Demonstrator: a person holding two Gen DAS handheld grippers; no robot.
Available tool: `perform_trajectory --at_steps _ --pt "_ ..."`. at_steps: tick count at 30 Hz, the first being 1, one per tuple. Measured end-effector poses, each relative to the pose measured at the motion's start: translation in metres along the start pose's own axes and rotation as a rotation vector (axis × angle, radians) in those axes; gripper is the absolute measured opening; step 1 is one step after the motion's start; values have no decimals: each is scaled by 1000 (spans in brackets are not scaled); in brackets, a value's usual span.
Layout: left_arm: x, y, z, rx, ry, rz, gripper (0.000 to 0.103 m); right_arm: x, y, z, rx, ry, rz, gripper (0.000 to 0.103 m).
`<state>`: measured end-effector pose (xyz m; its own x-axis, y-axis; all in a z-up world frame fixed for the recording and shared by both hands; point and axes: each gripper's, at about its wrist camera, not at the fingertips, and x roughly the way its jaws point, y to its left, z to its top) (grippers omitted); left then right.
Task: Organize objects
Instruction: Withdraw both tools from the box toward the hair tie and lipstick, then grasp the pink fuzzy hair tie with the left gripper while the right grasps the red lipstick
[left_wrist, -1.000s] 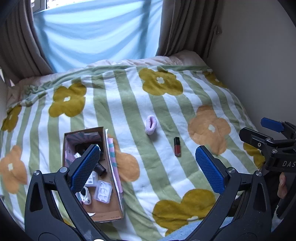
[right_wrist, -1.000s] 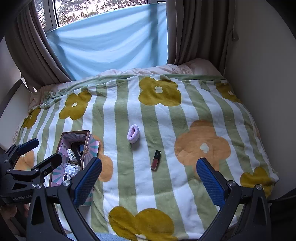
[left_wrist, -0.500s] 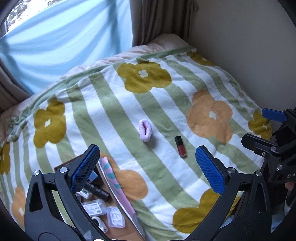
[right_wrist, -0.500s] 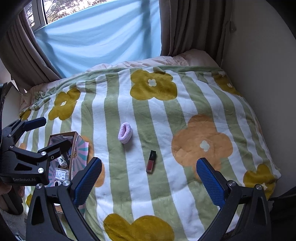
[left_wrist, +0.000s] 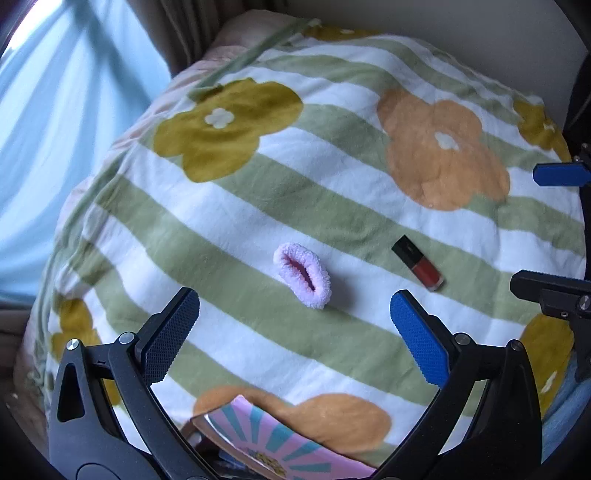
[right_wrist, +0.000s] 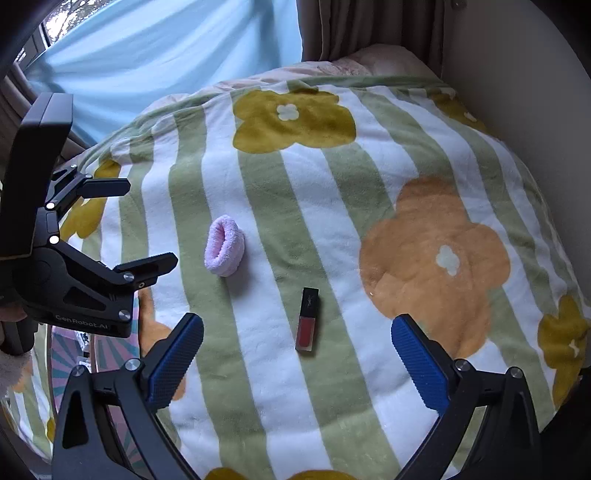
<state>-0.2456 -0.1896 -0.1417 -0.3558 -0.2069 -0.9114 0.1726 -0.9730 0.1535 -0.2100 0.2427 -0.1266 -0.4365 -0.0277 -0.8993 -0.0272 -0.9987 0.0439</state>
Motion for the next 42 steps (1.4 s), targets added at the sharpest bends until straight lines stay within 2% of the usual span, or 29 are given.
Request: perform_trajectory --at_steps 6,10,14,16,18,23,25,29,34,42 --pt "70 -8 4 190 40 -36 103 63 -4 -6 62 49 -15 92" --pt "107 -14 6 313 59 -62 103 101 -6 -13 91 87 -27 82" --pt "136 -17 5 398 86 -94 103 130 -13 -21 124 119 -52 78" --pt "148 -19 3 432 95 -103 102 140 -17 -26 147 134 -46 72" --pt "158 -18 2 441 112 -132 98 149 -19 -30 156 146 -39 64" --pt "175 -21 -1 461 152 -160 70 161 -17 -36 135 162 -45 48" --pt "177 -22 -2 466 145 -166 65 162 -16 -37 121 160 -48 32" --pt "177 -21 -2 453 145 -163 53 160 -15 -37 113 152 -52 19" --pt "173 -15 -2 423 151 -157 45 148 -18 -38 119 141 -43 18" --pt "146 -8 -8 356 134 -142 45 114 -22 -34 94 104 -36 18"
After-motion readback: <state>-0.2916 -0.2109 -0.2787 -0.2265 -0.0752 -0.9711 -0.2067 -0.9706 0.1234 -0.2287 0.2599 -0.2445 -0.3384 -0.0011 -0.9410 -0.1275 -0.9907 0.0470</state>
